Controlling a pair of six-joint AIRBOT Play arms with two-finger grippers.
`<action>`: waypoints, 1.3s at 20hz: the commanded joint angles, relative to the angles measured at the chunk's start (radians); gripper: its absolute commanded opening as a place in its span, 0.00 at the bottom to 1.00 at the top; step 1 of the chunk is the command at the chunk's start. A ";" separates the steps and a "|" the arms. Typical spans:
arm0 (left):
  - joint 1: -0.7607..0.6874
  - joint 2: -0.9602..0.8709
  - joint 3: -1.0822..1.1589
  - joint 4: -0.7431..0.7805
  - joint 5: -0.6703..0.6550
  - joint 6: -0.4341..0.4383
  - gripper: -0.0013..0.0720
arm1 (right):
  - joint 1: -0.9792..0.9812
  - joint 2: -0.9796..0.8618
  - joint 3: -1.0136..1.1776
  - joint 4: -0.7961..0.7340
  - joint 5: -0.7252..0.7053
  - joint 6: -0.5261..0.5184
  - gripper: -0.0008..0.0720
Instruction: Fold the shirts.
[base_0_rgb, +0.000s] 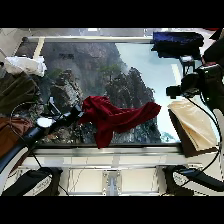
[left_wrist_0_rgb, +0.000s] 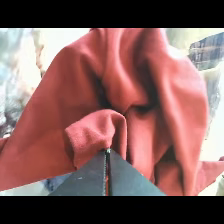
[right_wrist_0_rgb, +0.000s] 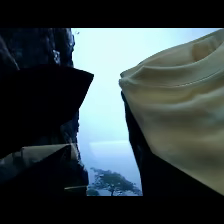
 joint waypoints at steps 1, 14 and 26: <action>0.006 0.029 0.002 0.038 -0.006 0.003 0.03 | -0.075 -0.094 -0.027 0.306 0.026 -0.057 0.79; 0.006 0.045 0.002 0.038 -0.005 0.003 0.03 | 0.028 -0.399 -0.026 0.429 0.280 -0.061 0.74; 0.361 0.401 0.432 0.282 -0.534 0.072 0.03 | 0.030 -0.035 0.473 0.365 -0.196 -0.223 0.03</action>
